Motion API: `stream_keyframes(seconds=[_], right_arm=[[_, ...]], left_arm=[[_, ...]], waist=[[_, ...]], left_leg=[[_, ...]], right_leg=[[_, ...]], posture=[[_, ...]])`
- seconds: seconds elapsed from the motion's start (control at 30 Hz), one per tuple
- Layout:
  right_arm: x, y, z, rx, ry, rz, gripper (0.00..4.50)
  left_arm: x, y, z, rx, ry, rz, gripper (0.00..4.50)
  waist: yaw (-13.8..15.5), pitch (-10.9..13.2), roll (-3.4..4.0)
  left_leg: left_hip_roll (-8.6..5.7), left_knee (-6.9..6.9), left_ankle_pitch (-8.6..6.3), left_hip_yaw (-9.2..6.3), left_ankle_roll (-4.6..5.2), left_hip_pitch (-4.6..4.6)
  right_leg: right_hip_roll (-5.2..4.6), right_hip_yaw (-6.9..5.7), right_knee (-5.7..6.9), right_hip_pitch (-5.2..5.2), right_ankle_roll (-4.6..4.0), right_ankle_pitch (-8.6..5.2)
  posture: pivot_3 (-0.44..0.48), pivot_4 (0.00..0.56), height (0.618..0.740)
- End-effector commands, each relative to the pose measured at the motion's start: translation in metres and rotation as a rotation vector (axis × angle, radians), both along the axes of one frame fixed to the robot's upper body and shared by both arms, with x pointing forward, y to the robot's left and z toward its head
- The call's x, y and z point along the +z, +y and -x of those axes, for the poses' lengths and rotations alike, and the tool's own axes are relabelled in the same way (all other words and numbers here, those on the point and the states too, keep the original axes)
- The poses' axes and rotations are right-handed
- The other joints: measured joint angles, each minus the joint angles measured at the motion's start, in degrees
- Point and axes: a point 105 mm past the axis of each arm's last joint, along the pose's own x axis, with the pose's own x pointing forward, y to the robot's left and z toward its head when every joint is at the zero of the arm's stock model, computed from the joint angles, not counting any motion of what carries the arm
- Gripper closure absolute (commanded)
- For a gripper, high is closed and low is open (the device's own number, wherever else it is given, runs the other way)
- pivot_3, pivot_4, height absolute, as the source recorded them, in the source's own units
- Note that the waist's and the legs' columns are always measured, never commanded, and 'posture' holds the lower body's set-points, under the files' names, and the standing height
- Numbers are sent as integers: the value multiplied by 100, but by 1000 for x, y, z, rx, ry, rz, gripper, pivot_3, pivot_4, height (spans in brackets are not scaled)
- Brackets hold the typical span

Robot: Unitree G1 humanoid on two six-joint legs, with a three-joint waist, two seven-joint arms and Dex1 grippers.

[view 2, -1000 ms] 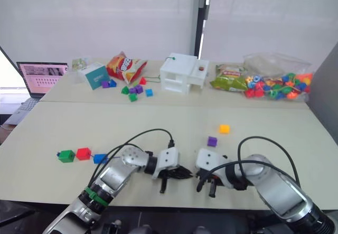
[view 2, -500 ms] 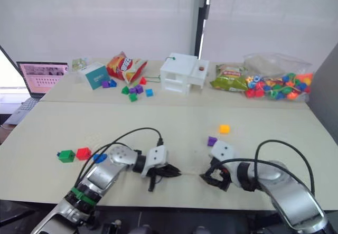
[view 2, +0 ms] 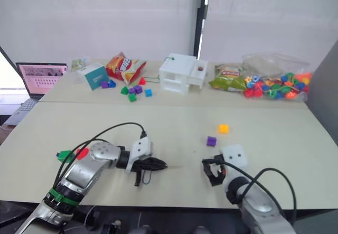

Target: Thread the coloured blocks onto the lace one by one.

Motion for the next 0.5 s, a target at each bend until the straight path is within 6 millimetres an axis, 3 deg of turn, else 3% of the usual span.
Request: stream_keyframes(seconds=[0.03,0.17,0.5], right_arm=[[5,9,-17,-76,-81,21,394],[1,16,-32,-117,-108,-10,394],[-9,12,-74,-254,-173,-36,394]], left_arm=[[10,-3,1,-9,-35,30,4500],[10,-5,1,-8,-41,32,4500],[13,-10,0,6,-59,39,4500]], waist=[[-20,0,0],[-24,0,1],[-70,0,1]], left_leg=[[0,-1,1,1,-1,0],[-3,-3,1,0,-2,0],[-2,-10,3,2,-5,-1]], right_leg=[[0,1,0,-1,0,0],[-1,0,0,-2,0,0],[1,1,2,-8,-1,0]], posture=[[0,150,740],[0,150,740],[0,150,740]])
